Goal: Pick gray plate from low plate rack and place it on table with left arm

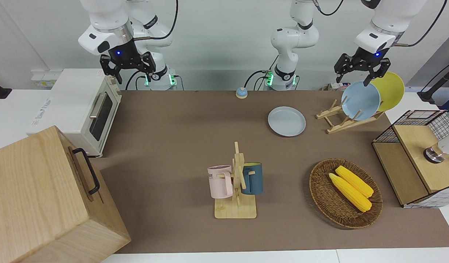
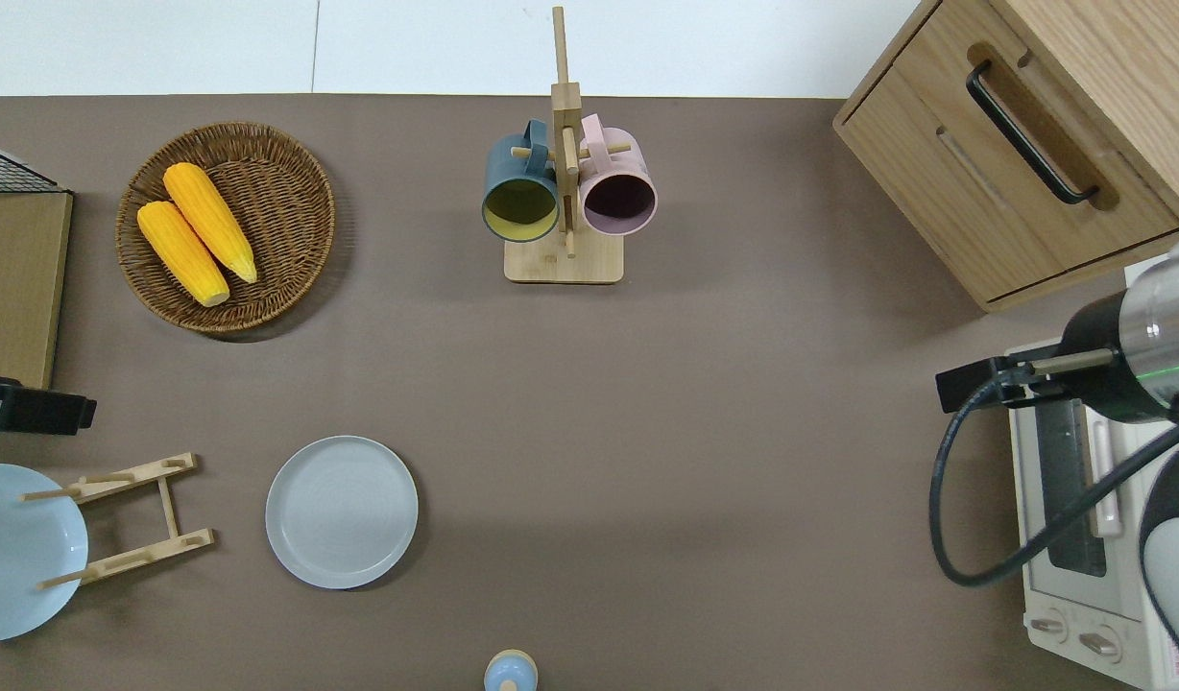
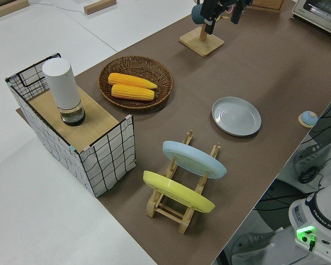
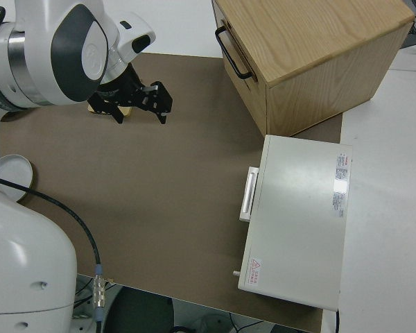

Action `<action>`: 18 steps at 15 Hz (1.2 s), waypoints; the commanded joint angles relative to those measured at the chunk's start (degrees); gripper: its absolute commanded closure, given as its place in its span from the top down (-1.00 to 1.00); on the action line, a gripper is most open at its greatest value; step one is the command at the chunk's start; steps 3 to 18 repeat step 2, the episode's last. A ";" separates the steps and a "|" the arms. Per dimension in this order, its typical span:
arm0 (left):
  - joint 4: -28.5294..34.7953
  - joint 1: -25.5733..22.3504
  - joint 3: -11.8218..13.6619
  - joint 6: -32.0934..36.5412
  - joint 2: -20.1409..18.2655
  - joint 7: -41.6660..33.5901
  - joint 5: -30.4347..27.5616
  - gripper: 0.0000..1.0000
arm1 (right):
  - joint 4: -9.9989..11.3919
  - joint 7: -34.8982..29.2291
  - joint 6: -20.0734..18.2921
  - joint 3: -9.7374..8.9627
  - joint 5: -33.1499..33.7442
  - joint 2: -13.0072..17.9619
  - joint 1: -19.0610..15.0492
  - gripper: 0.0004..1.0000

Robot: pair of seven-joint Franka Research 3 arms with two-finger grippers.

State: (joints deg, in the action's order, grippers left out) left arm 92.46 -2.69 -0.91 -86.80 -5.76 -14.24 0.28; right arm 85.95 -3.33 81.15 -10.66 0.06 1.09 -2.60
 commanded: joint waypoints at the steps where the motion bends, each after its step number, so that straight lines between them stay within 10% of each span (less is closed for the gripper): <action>1: 0.97 -0.04 -0.14 -0.21 -0.74 0.96 -0.80 1.00 | -0.35 -0.01 -0.82 -0.33 -0.59 0.14 -0.56 0.98; 18: 0.97 -0.04 -0.14 -0.04 -0.83 0.96 -0.80 1.00 | -0.35 -0.01 -0.82 -0.33 -0.59 0.14 -0.56 0.98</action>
